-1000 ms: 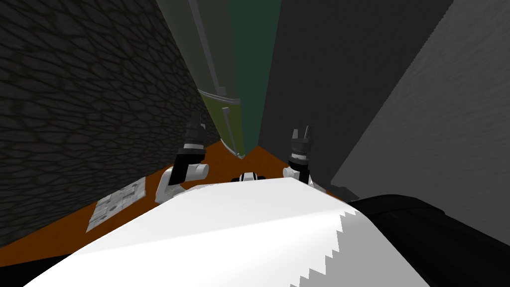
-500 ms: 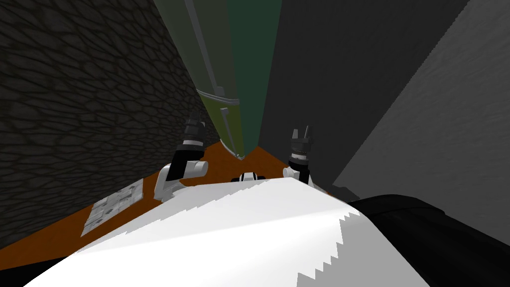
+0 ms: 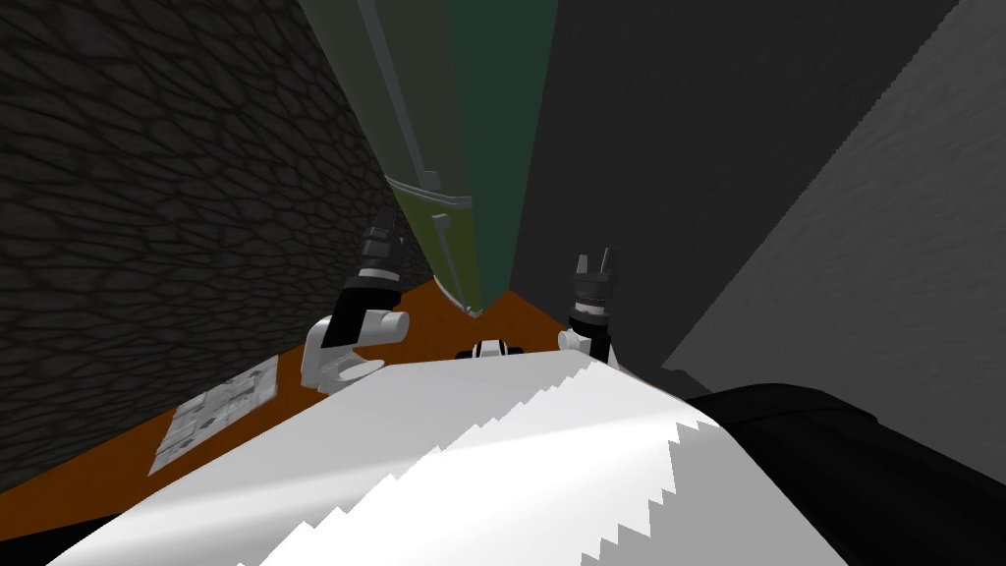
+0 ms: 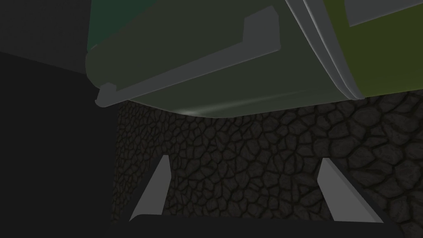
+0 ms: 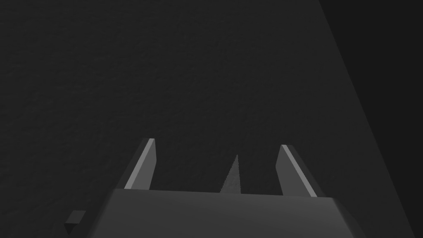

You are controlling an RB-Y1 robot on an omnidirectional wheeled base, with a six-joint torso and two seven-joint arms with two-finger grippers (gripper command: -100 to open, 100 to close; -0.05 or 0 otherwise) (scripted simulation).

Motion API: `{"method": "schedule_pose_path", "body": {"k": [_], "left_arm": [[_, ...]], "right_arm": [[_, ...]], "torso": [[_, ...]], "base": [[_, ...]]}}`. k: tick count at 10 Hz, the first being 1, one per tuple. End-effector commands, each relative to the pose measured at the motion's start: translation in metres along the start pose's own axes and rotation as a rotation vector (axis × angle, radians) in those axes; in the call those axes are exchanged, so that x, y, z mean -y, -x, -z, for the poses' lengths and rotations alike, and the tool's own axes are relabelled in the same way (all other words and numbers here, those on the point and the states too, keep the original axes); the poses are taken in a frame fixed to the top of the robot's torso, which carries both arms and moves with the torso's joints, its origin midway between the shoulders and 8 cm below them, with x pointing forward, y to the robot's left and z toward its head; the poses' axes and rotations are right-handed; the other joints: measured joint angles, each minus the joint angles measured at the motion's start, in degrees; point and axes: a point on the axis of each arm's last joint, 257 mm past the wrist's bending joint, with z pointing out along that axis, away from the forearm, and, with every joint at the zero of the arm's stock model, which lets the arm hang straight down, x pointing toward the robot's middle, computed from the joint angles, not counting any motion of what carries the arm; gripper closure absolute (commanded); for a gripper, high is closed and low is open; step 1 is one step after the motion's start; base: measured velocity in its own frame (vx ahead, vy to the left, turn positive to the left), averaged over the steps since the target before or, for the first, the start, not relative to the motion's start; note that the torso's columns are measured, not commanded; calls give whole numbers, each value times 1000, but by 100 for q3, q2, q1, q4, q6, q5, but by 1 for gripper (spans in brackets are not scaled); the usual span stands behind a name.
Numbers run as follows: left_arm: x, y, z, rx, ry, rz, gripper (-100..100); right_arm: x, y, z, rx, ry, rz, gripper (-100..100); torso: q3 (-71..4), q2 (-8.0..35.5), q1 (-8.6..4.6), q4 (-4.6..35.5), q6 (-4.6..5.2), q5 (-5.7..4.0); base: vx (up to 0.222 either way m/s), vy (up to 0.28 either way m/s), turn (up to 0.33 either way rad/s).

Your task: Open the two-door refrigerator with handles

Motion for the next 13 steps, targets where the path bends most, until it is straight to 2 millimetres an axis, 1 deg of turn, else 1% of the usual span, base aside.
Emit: {"method": "schedule_pose_path", "body": {"k": [1, 2, 3, 4, 5, 6, 7, 8, 9, 10, 13], "left_arm": [[-1, 2, -7, 0, 28, -5, -100], [-3, 1, -7, -1, 35, -5, -100], [-3, 2, -12, 0, 49, -8, -100], [-4, 2, -12, -1, 55, -8, -100], [-4, 3, -17, -1, 69, -10, -100], [-6, 3, -17, -2, 76, -10, -100], [-5, 4, -21, -1, 89, -12, -100], [-8, 4, -21, -3, 99, -12, -100], [-8, 5, -26, -2, 112, -14, -100], [-10, 4, -25, -4, 123, -14, -100], [-12, 5, -34, -4, 160, -15, -100]], "right_arm": [[0, 0, 0, 0, 0, 0, 0], [0, 0, 0, 0, 0, 0, 0], [0, 0, 0, 0, 0, 0, 0], [0, 0, 0, 0, 0, 0, 0], [0, 0, 0, 0, 0, 0, 0], [0, 0, 0, 0, 0, 0, 0], [0, 0, 0, 0, 0, 0, 0], [0, 0, 0, 0, 0, 0, 0], [0, 0, 0, 0, 0, 0, 0], [0, 0, 0, 0, 0, 0, 0], [0, 0, 0, 0, 0, 0, 0]], "torso": [[-1, -1, 2, -1, 0, 0], [-2, -3, 3, -1, 0, 1], [-1, 0, 5, -1, 0, 1], [-4, -6, 4, -2, 0, 1], [0, 2, 7, -1, 0, 2], [1, 2, 4, 1, 0, 1], [3, 7, 3, 1, 0, 1], [1, 2, 0, 1, 0, 0], [1, 3, 2, 0, 0, 0], [-4, -6, 5, -2, 0, 1], [2, 5, 2, 1, 0, 0]], "base": [[71, -18, 10], [67, -14, 4], [92, -15, 7], [72, -6, 5], [72, -9, 9], [60, -9, 5], [65, -17, 7], [57, -15, 6], [83, -9, 8], [75, -9, 4], [66, -18, 8]]}}
